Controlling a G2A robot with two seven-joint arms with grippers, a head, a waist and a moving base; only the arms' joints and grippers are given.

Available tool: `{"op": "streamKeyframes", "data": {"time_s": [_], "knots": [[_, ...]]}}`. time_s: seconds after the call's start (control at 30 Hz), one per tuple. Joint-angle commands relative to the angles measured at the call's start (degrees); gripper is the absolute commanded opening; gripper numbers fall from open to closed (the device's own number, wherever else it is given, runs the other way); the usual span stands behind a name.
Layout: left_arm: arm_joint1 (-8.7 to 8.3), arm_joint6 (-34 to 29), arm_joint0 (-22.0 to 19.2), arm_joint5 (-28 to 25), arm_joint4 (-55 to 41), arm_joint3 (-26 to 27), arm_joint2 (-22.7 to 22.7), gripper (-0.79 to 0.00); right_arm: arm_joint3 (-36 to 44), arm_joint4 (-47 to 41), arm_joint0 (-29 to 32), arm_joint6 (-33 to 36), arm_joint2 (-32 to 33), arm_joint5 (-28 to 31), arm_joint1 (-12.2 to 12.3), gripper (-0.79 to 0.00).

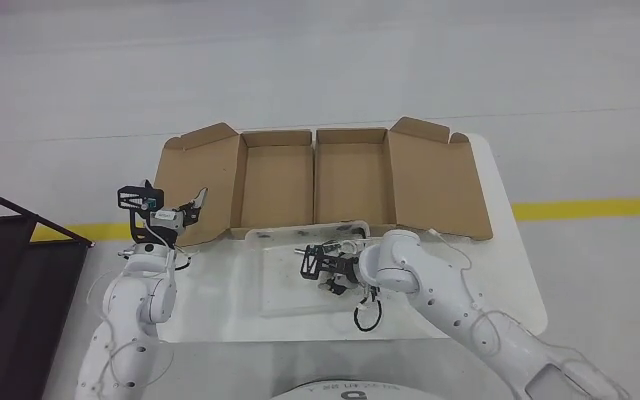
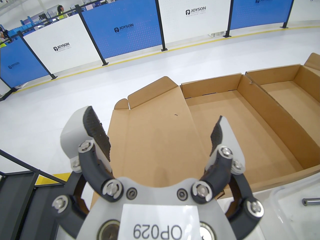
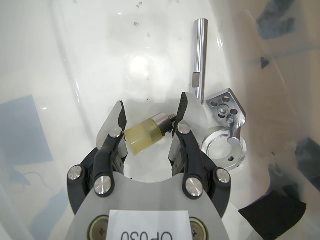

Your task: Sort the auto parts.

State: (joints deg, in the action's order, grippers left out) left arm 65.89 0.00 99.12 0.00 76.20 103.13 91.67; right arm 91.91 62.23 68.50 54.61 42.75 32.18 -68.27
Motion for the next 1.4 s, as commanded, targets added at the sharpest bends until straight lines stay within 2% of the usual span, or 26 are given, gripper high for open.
{"op": "streamKeyframes", "data": {"time_s": [0.0,0.1,0.13,0.2,0.4,0.7,0.93,1.0,1.17,1.27,1.37], "knots": [[0.0,0.0,0.0,0.0,0.0,0.0,0.0,0.0,-0.31,0.81,-0.34,0.02,-0.54,-0.46,-0.1,-0.422],[0.0,0.0,0.0,0.0,0.0,0.0,0.0,0.0,-0.6,1.53,-0.63,-0.59,-1.17,-0.98,-0.24,-0.449],[0.0,0.0,0.0,0.0,0.0,0.0,0.0,0.0,-0.49,1.68,-0.69,-1.12,-1.32,-1.01,-0.28,-0.533],[0.0,0.0,0.0,0.0,0.0,0.0,0.0,0.0,-0.07,1.79,-0.67,-2.72,-1.3,-1.14,-0.3,-0.785],[0.0,0.0,0.0,0.0,0.0,0.0,0.0,0.0,3.3,1.42,1.25,-8.84,1.64,-0.25,0.61,-0.785],[0.0,0.0,0.0,0.0,0.0,0.0,0.0,0.0,7.6,0.02,7.46,-21.4,11.24,2.25,3.14,-0.785],[0.0,0.0,0.0,0.0,0.0,0.0,0.0,0.0,9.43,-0.74,11.11,-29.03,15.65,6.75,4.41,-0.785],[0.0,0.0,0.0,0.0,0.0,0.0,0.0,0.0,9.22,-1.97,11.86,-34.07,16.65,9.63,4.62,-0.785],[0.0,0.0,0.0,0.0,0.0,0.0,0.0,0.0,5.18,-6.87,12.14,-50.37,19.41,21.9,4.93,-0.785],[0.0,0.0,0.0,0.0,0.0,0.0,0.0,0.0,3.79,-6.03,12.1,-57.46,20.78,25.05,4.92,-0.785],[0.0,0.0,0.0,0.0,0.0,0.0,0.0,0.0,3.42,-3.72,12.35,-62.25,21.88,25.56,4.89,-0.785]]}}
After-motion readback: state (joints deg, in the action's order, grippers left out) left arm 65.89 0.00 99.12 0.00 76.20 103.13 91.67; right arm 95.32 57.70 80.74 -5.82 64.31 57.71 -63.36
